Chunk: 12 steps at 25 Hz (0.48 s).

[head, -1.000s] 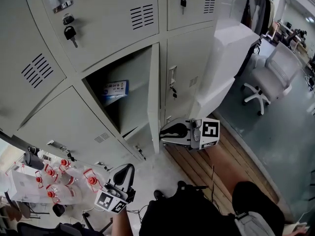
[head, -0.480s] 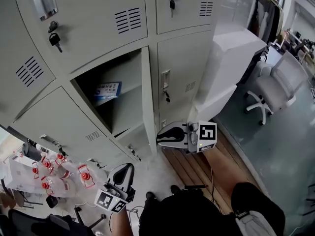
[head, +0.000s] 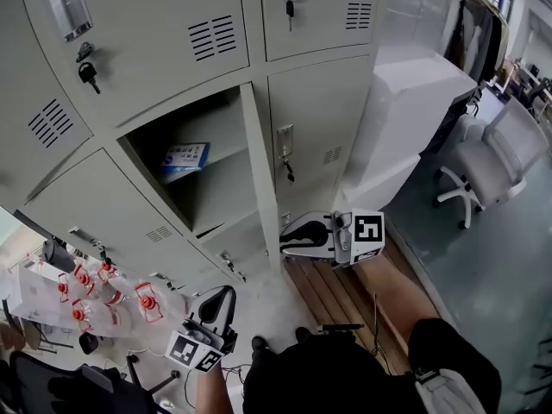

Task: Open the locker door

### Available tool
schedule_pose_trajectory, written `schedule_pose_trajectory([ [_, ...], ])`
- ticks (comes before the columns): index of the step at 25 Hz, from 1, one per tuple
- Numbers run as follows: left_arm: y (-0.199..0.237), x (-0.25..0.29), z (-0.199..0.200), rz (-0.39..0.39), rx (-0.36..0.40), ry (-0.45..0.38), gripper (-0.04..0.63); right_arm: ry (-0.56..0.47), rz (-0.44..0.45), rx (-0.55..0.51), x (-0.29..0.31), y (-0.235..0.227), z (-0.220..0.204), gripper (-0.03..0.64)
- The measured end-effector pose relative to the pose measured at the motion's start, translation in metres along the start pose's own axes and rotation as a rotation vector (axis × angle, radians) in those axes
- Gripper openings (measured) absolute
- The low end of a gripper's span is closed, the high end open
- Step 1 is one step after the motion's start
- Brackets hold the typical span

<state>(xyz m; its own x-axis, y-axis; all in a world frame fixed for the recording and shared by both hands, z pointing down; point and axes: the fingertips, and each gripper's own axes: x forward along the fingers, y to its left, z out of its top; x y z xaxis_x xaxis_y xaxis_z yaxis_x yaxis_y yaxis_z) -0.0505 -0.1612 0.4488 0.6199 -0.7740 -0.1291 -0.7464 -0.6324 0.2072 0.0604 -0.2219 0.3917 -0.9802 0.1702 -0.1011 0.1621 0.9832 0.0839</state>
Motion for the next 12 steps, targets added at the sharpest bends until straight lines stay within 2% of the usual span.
schedule_pose_trajectory([
  [12, -0.008, 0.006, -0.007, 0.043, -0.003, -0.001, 0.015, -0.025, 0.102, 0.031, -0.021, 0.000, 0.002, 0.063],
])
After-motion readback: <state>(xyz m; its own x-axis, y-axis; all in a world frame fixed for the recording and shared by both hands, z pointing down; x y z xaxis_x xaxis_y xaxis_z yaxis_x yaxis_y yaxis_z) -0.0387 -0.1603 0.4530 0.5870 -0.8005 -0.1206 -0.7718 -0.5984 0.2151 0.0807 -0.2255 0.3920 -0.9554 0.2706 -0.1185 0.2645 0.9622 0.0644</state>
